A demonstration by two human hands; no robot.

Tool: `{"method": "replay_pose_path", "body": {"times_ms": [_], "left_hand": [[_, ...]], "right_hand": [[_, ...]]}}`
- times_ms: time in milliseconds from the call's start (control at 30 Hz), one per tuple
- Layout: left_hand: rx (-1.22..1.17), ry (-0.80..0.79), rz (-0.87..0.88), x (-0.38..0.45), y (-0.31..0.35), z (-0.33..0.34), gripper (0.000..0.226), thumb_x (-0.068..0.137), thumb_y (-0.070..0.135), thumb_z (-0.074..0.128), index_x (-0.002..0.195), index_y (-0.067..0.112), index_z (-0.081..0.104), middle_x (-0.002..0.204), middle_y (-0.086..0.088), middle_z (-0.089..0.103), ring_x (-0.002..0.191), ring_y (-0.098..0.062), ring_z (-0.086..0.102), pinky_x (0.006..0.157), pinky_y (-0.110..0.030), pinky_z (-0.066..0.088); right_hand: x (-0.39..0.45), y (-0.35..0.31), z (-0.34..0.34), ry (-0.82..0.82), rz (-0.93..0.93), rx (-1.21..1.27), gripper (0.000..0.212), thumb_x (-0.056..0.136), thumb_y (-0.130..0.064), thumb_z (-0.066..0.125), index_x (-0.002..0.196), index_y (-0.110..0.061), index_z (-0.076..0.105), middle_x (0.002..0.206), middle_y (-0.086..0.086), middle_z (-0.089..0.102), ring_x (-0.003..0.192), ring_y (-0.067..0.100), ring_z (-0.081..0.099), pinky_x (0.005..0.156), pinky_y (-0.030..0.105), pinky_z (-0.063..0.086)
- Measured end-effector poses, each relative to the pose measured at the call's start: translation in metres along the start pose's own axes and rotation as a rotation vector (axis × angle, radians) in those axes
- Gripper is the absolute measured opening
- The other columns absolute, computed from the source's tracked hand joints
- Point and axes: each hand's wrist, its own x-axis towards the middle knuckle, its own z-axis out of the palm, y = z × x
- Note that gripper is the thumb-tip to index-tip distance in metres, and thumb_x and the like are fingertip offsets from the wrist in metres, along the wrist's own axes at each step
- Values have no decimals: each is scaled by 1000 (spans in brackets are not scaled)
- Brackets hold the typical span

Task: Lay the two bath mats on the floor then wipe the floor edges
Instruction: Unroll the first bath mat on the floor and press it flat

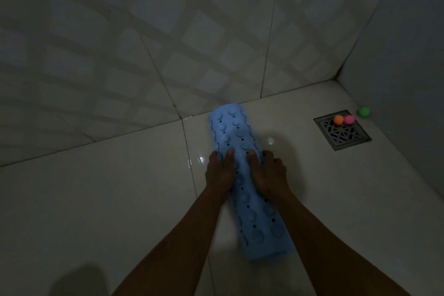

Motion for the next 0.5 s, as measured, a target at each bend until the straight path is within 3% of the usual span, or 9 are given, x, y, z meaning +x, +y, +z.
{"method": "replay_pose_path", "body": {"times_ms": [67,200,267,367,433,500], "left_hand": [[18,4,-21,-2,1,-7,63,94,58,57,142,16,48,126,-2,60,115,-25,61,102,-46,52],[15,-49,-55,-7,-1,-24,81,88,63,62,150,16,40,133,-6,59,122,-30,60,102,-53,52],[40,-49,-36,-9,-10,-31,93,73,79,61,146,23,46,138,-7,61,119,-30,62,98,-53,54],[42,-43,-8,-11,-28,-44,94,59,90,59,130,29,56,128,-5,68,112,-28,67,95,-53,56],[17,-28,-31,-13,-37,-55,102,57,92,57,135,26,55,131,-6,66,115,-29,65,98,-53,55],[15,1,-44,-16,-42,-69,113,56,95,52,142,21,52,137,-9,61,120,-30,62,101,-52,52]], "right_hand": [[-4,-3,4,5,-15,15,66,100,-61,28,150,-18,30,148,17,42,133,38,41,113,50,34],[-10,-6,10,23,-56,34,54,100,-54,31,142,-21,38,135,14,55,118,35,55,101,49,46],[-16,-11,11,28,-75,21,51,98,-54,38,140,-24,40,131,14,56,115,35,57,99,49,48],[-23,-20,16,1,-139,39,45,92,-52,48,130,-28,45,125,15,57,103,32,62,90,44,53],[-29,-27,26,-29,-180,16,33,97,-40,48,127,-26,48,123,13,59,97,27,62,82,35,51],[-36,-32,38,-46,-242,-45,28,101,-27,45,129,-25,49,125,10,56,103,27,60,83,34,46]]}}
